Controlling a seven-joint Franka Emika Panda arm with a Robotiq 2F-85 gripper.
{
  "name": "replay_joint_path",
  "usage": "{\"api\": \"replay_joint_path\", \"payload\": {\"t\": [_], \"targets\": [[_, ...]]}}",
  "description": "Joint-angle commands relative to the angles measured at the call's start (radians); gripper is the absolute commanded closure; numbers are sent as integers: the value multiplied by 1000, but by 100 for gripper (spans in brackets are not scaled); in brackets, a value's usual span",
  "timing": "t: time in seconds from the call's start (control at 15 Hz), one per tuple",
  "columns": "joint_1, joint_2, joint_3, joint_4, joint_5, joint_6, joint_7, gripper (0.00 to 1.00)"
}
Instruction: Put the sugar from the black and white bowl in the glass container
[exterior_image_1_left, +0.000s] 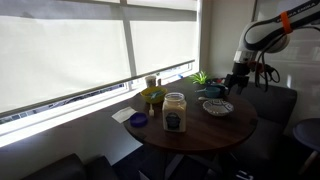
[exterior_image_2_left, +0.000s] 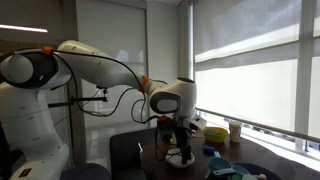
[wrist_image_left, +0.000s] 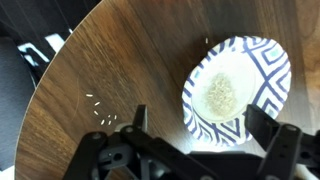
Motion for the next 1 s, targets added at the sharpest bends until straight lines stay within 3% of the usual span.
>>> {"api": "replay_joint_path", "payload": {"t": [0.0,0.27,0.33,0.67,0.93], "targets": [[-5,40,-15,-20,96,52,-94,0],[-7,72,-28,-48,192,120,-211,1],[-5,77,-28,-55,226,140,-250,6],[-4,108,-18,-59,321,158,-361,53],[-7,120,-12,-56,334,154,-395,81]]}}
